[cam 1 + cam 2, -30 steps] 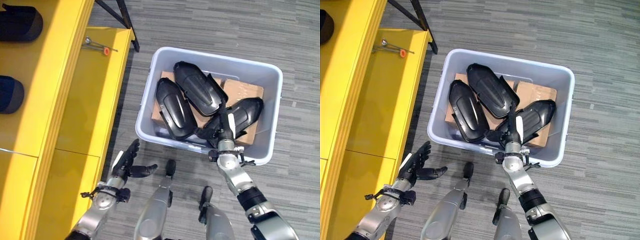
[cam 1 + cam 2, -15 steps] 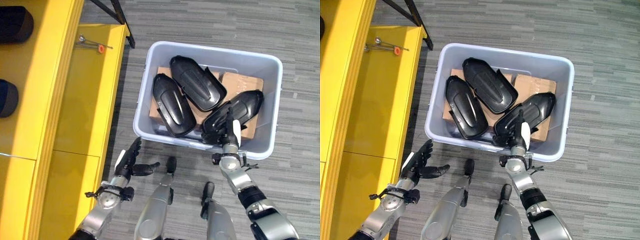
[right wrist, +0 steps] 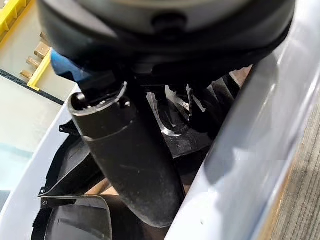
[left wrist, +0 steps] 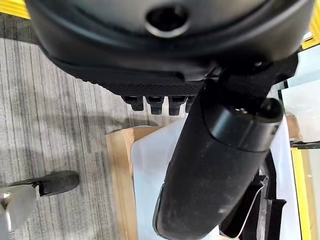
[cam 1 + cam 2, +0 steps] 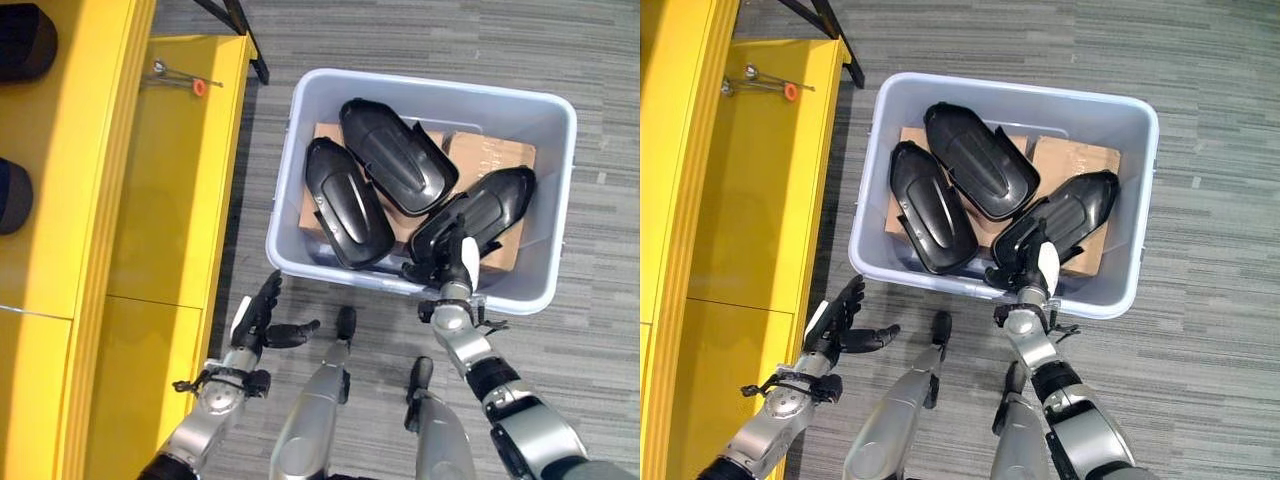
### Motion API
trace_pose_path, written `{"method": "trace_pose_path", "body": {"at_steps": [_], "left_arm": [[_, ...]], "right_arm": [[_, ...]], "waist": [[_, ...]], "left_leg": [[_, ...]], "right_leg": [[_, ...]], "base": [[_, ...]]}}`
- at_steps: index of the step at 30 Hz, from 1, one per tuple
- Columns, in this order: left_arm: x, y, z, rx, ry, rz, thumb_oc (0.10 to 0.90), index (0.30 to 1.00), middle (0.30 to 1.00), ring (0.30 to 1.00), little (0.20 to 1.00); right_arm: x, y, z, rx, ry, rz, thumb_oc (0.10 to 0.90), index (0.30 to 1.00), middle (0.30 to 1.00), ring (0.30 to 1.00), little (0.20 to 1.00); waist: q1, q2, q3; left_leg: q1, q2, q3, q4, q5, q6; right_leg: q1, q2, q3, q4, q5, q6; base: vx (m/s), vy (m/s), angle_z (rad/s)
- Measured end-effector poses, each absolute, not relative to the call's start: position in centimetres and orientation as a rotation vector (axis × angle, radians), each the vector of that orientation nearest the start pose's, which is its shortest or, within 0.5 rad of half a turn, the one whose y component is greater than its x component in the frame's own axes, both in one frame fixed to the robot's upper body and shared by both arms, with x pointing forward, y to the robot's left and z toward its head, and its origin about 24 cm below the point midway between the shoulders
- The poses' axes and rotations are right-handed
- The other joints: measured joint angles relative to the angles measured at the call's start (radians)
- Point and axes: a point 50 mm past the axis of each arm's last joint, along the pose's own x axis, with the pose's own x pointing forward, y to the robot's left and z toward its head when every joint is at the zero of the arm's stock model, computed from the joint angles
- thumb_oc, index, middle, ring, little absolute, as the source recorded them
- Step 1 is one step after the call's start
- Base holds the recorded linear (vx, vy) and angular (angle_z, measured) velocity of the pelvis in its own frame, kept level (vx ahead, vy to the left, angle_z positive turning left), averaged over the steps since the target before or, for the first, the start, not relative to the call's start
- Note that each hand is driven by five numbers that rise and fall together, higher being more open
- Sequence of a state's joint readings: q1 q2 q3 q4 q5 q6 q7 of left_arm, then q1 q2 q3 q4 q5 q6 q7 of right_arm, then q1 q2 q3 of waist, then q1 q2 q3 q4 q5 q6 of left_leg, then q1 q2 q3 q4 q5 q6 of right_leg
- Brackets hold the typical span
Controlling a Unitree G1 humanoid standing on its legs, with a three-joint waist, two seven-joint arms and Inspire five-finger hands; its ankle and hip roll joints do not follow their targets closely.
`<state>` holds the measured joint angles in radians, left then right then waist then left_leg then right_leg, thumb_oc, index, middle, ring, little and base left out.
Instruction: Move parts from the plastic box to the shelf.
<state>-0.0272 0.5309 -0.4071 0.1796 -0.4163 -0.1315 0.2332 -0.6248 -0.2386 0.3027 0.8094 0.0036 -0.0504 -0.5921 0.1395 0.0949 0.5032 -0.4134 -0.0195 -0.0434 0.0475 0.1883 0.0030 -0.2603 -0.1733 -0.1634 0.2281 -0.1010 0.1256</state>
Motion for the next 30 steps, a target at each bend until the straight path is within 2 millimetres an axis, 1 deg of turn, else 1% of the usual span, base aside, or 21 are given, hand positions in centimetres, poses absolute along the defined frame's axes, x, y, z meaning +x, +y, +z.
{"method": "trace_pose_path", "body": {"at_steps": [3, 5, 7, 10, 11, 17, 19, 21, 22, 23, 25, 28, 30], "left_arm": [[24.2, 19.0, 0.7, 0.155, 0.167, -0.066, 0.900, 1.000, 1.000, 1.000, 1.000], [24.3, 18.8, 0.7, 0.158, 0.167, -0.072, 0.900, 1.000, 1.000, 1.000, 1.000], [24.3, 18.6, 0.7, 0.158, 0.164, -0.078, 0.900, 1.000, 1.000, 1.000, 1.000], [24.4, 18.1, 0.8, 0.159, 0.158, -0.098, 0.900, 1.000, 1.000, 1.000, 1.000], [24.5, 18.1, 0.8, 0.158, 0.156, -0.101, 0.900, 1.000, 1.000, 1.000, 1.000], [24.6, 17.8, 0.9, 0.156, 0.150, -0.108, 0.900, 1.000, 1.000, 1.000, 1.000], [24.7, 17.4, 0.9, 0.158, 0.148, -0.127, 0.900, 1.000, 1.000, 1.000, 1.000], [24.7, 17.0, 0.8, 0.160, 0.150, -0.148, 0.900, 1.000, 1.000, 1.000, 1.000], [24.8, 16.7, 0.8, 0.161, 0.148, -0.160, 0.900, 1.000, 1.000, 1.000, 1.000], [24.9, 16.4, 0.9, 0.163, 0.145, -0.171, 0.900, 1.000, 1.000, 1.000, 1.000], [25.1, 16.3, 1.1, 0.157, 0.135, -0.172, 0.900, 1.000, 1.000, 1.000, 1.000], [25.4, 16.1, 1.3, 0.153, 0.125, -0.173, 0.900, 1.000, 1.000, 1.000, 1.000], [25.4, 16.1, 1.3, 0.159, 0.121, -0.175, 0.900, 1.000, 1.000, 1.000, 1.000]], "right_arm": [[35.6, -16.4, 5.3, -0.476, 0.022, -0.353, 0.900, 1.000, 1.000, 1.000, 1.000], [36.3, -16.5, 5.7, -0.507, 0.020, -0.370, 0.900, 1.000, 1.000, 1.000, 1.000], [36.5, -16.7, 6.2, -0.516, 0.012, -0.376, 0.900, 1.000, 1.000, 1.000, 1.000], [37.0, -17.8, 6.6, -0.589, 0.005, -0.407, 0.900, 1.000, 1.000, 1.000, 1.000], [37.2, -18.4, 7.1, -0.611, -0.003, -0.424, 0.900, 1.000, 1.000, 1.000, 1.000], [37.8, -20.0, 7.8, -0.681, 0.012, -0.459, 0.900, 1.000, 1.000, 1.000, 1.000], [38.1, -20.8, 8.5, -0.731, 0.005, -0.473, 0.900, 1.000, 1.000, 1.000, 1.000], [38.1, -21.4, 8.5, -0.767, 0.009, -0.481, 0.900, 1.000, 1.000, 1.000, 1.000], [38.1, -21.8, 8.5, -0.783, 0.013, -0.485, 0.796, 0.855, 0.855, 0.855, 0.855], [38.0, -22.1, 8.5, -0.808, 0.021, -0.488, 0.400, 0.300, 0.300, 0.300, 0.300], [37.9, -22.4, 8.4, -0.830, 0.024, -0.489, 0.400, 0.300, 0.300, 0.300, 0.300], [37.7, -23.3, 8.5, -0.937, 0.010, -0.490, 0.400, 0.300, 0.300, 0.300, 0.300], [37.6, -23.5, 8.3, -0.974, 0.004, -0.479, 0.400, 0.300, 0.300, 0.300, 0.300]], "waist": [[0.001, 0.005, 0.003], [0.001, 0.015, 0.009], [0.002, 0.016, 0.010], [0.003, 0.028, 0.015], [0.004, 0.032, 0.017], [0.007, 0.046, 0.019], [0.010, 0.051, 0.019], [0.014, 0.057, 0.019], [0.018, 0.060, 0.018], [0.024, 0.063, 0.015], [0.027, 0.063, 0.015], [0.027, 0.064, 0.015], [0.026, 0.066, 0.013]], "left_leg": [[-0.008, 0.000, 0.000, 0.000, 0.004, 0.003], [-0.012, 0.000, 0.000, 0.001, 0.007, 0.000], [-0.021, 0.000, 0.000, 0.001, 0.008, -0.002], [-0.033, -0.001, -0.001, 0.001, 0.013, -0.008], [-0.040, -0.002, -0.001, 0.001, 0.016, -0.012], [-0.048, -0.002, -0.003, 0.001, 0.019, -0.015], [-0.060, -0.004, -0.004, 0.000, 0.020, -0.016], [-0.060, -0.006, -0.004, 0.001, 0.022, -0.018], [-0.060, -0.007, -0.004, 0.000, 0.022, -0.018], [-0.060, -0.008, -0.003, 0.001, 0.022, -0.018], [-0.060, -0.008, -0.004, 0.001, 0.022, -0.018], [-0.056, -0.009, -0.004, 0.001, 0.023, -0.020], [-0.053, -0.008, -0.005, 0.001, 0.023, -0.020]], "right_leg": [[-0.011, -0.001, 0.000, 0.007, -0.001, 0.001], [-0.021, -0.002, 0.005, 0.018, -0.002, 0.001], [-0.033, -0.003, 0.006, 0.027, -0.006, -0.003], [-0.051, -0.005, 0.006, 0.039, -0.009, -0.006], [-0.062, -0.006, 0.007, 0.046, -0.009, -0.006], [-0.076, -0.008, 0.007, 0.060, -0.013, -0.003], [-0.093, -0.010, 0.007, 0.070, -0.015, -0.003], [-0.094, -0.013, 0.008, 0.073, -0.016, -0.001], [-0.096, -0.015, 0.008, 0.075, -0.017, 0.000], [-0.097, -0.016, 0.010, 0.078, -0.018, 0.002], [-0.098, -0.016, 0.009, 0.080, -0.018, 0.002], [-0.097, -0.017, 0.010, 0.087, -0.021, 0.000], [-0.096, -0.017, 0.010, 0.090, -0.021, -0.001]], "base": [[0.00, 0.000, 0.00], [0.00, 0.000, 0.00], [0.00, 0.001, -0.02], [0.00, 0.000, 0.00], [0.00, 0.000, 0.00], [0.00, 0.000, 0.00], [0.00, 0.000, 0.00], [0.00, 0.000, 0.00], [0.00, 0.000, 0.00], [0.00, 0.000, 0.00], [0.00, 0.000, 0.00], [0.00, 0.000, 0.00], [0.00, 0.000, 0.00]]}}
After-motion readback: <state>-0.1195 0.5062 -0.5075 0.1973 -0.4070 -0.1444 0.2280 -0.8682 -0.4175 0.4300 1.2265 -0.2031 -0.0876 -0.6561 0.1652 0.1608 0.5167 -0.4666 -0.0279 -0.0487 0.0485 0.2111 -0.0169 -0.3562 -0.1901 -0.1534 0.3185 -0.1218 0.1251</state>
